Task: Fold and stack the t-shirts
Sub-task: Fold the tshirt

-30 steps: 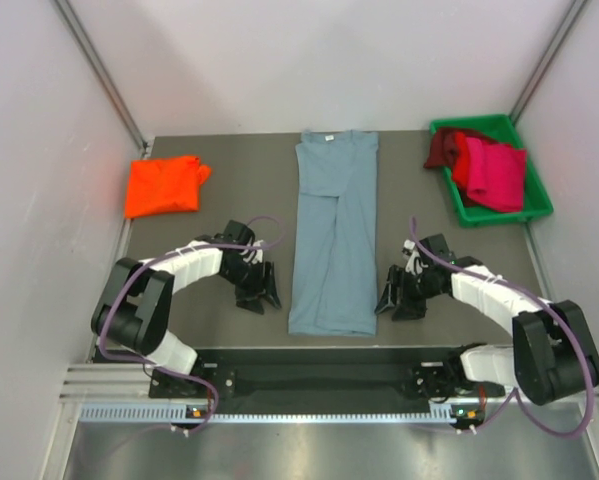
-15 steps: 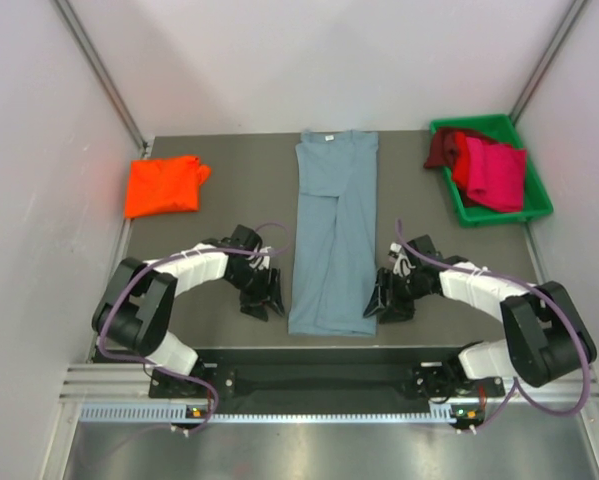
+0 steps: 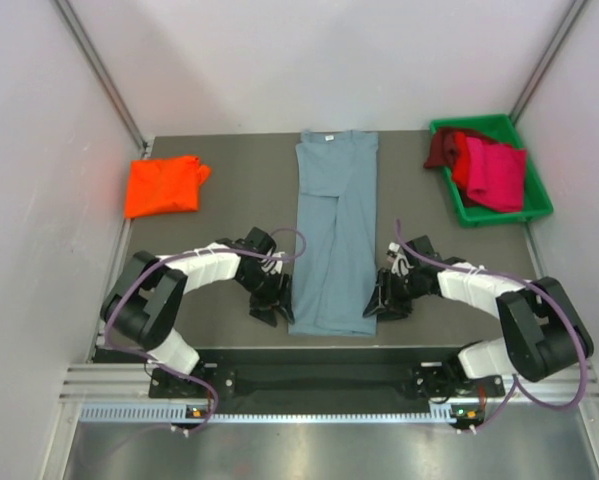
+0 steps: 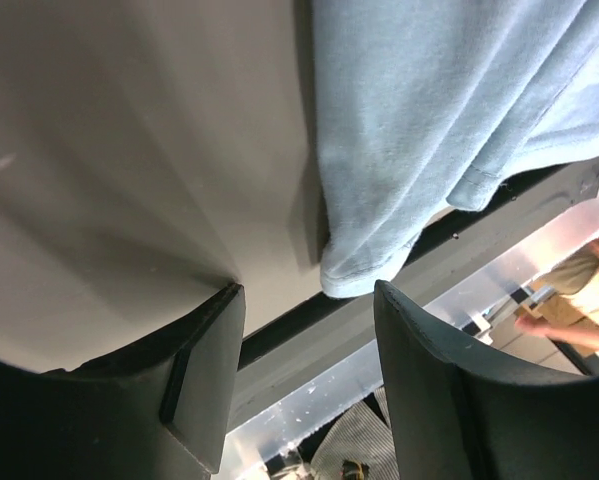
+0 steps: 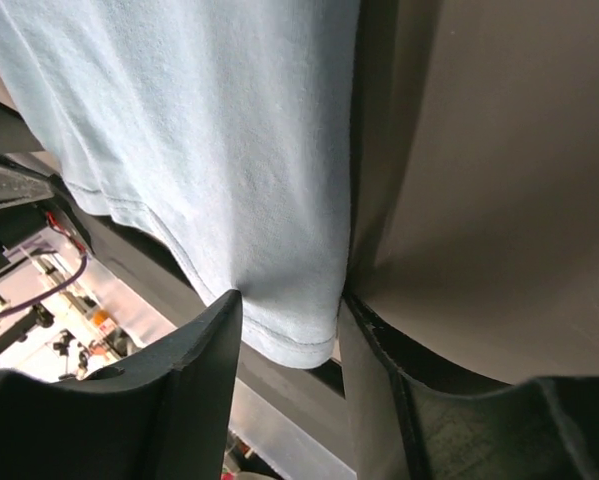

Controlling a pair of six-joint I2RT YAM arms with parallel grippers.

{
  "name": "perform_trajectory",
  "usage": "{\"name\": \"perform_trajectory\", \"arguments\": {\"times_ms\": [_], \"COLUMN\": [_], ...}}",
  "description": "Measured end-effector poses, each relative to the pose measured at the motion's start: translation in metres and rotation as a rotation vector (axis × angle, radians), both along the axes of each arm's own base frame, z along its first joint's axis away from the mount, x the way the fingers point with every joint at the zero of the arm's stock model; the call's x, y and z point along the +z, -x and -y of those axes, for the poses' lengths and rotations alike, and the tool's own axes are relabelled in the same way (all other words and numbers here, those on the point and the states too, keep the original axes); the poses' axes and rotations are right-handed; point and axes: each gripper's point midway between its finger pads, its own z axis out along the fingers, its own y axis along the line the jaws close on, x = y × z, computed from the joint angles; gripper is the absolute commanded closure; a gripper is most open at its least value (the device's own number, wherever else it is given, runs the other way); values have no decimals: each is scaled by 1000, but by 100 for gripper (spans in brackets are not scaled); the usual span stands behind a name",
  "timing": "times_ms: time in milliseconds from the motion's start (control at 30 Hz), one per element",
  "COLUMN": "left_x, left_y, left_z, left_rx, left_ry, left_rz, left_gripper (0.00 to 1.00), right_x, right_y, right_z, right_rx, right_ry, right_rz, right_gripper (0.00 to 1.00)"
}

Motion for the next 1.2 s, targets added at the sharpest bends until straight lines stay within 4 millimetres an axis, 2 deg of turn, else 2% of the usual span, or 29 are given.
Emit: {"name": "perform_trajectory", "arguments": {"times_ms": [367,600,900,967,1000,1100,1200], "left_x": [0,-1,-1,-1,1,-5,-7], "left_y": [9,14,17,11,6,-20,-22], "left_z": [9,11,10,17,24,46,55], "left_rx": [-27,-31,-32,-71,-74,11,52], "left_ry": [13,22,22,76,115,154,189], "left_rz": [-48,-74,-86,-44,-26,15,-43], "left_gripper": [40,40,40,40,95,100,100], "right_x": [-2,-2,-4,-5,-5,-6,-6], "right_y": [3,3,1,1,1,0,0], "right_z": [-11,-13,-12,-11,-11,-10,-9], "right_rx": [43,55,59,62,63,66,70], "right_ry": [-25,-27,-14,-11,-9,-5,1], "right_rz": [4,16,29,34,35,41,47], "right_gripper": [64,86,99,100,100,100,100]}}
